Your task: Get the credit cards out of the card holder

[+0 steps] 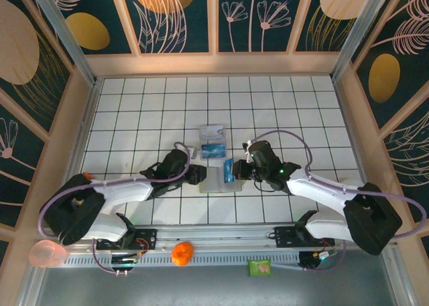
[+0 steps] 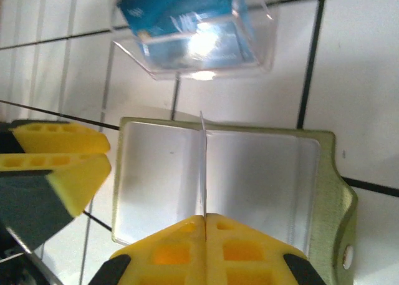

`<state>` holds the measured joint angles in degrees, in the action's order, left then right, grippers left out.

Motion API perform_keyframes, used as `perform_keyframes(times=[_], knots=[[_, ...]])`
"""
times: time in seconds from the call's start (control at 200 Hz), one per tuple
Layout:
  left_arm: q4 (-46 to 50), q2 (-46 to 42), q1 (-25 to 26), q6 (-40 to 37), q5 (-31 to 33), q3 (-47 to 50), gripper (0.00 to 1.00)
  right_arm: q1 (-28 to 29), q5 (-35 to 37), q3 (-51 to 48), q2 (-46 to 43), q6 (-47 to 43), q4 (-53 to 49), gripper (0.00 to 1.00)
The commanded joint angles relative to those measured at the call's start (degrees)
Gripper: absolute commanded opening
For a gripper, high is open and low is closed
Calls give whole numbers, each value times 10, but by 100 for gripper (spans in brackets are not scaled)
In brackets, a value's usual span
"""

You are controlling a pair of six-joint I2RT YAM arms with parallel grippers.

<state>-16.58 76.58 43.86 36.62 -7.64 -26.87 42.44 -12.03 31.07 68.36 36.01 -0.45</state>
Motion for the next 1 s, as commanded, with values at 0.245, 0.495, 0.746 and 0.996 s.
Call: perform_keyframes(times=[0.245,0.495,0.746,0.996], knots=[[-259,-72,-27,40,-190,78,54,-6,-94,-17,-79,-29,143,0],[-366,-95,-39,83,-219,113,46,-6,-139,-30,-92,-5,227,0],[-421,-91,-40,113,-251,115,28,-6,-163,-48,-85,19,289,0],[-405,-94,-40,114,-245,111,15,-5,-153,-54,-67,26,291,0]])
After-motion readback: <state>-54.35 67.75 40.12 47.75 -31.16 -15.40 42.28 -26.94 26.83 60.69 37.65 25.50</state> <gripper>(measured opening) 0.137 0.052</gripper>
